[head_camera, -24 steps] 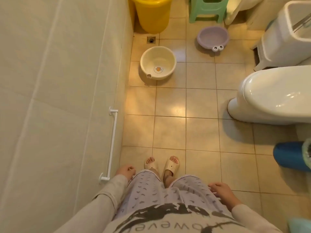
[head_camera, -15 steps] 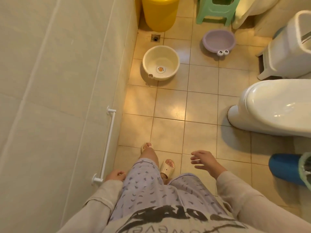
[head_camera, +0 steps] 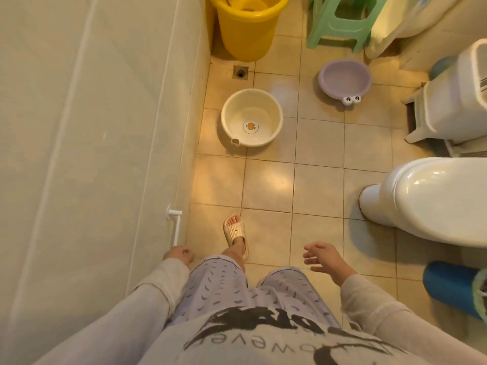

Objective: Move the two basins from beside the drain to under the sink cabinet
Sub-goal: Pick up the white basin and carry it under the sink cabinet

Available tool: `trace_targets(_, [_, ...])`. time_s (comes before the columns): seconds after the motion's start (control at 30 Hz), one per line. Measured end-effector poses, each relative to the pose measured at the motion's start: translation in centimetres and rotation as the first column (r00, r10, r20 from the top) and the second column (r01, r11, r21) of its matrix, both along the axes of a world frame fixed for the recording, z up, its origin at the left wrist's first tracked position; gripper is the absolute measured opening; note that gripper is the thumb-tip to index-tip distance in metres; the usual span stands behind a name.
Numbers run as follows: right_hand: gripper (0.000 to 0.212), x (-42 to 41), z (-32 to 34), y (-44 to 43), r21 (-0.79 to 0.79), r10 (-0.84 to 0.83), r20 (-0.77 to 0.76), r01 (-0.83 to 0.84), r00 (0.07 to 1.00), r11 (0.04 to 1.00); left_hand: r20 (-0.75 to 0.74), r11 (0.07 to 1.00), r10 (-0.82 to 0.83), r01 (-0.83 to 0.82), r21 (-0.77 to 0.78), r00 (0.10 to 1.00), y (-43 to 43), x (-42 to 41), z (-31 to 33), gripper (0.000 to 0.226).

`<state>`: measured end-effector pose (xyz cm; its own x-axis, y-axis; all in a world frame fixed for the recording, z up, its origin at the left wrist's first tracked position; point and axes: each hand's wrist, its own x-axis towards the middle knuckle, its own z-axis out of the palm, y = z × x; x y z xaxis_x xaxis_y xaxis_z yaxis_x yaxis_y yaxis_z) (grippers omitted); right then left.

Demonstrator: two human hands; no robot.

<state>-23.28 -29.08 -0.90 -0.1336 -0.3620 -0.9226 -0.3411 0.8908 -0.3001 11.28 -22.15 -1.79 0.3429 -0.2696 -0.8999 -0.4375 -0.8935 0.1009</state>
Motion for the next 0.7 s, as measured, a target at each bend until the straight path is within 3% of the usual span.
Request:
trace_targets(0.13, [0.019,-0.3,-0.3,-0.8,0.052,-0.035,-0.079,0.040,0.996,0.998,-0.092,0.982,0.039,-0.054,-0.178,0.995,-11.0,1.3,1.6,0.017])
trace_targets(0.33, [0.018,-0.8,-0.4,-2.8,0.125,-0.034,-0.127,0.050,0.991,0.991,-0.190,0.933,0.100,-0.158,-0.323,0.977,-20.8,1.8,3.9,0.012])
trace_targets(0.5, [0.021,-0.6,-0.8,-8.3,0.132,0.020,-0.132,-0.003,0.991,0.991,-0.176,0.953,0.130,-0.171,-0.249,0.976,-22.9,2.0,2.4,0.010])
trace_targets(0.7, [0.018,-0.5,-0.5,-19.5,0.042,0.103,-0.091,-0.099,0.991,0.994,-0.032,0.972,0.221,-0.222,-0.078,0.975,-22.4,1.9,-0.3,0.020])
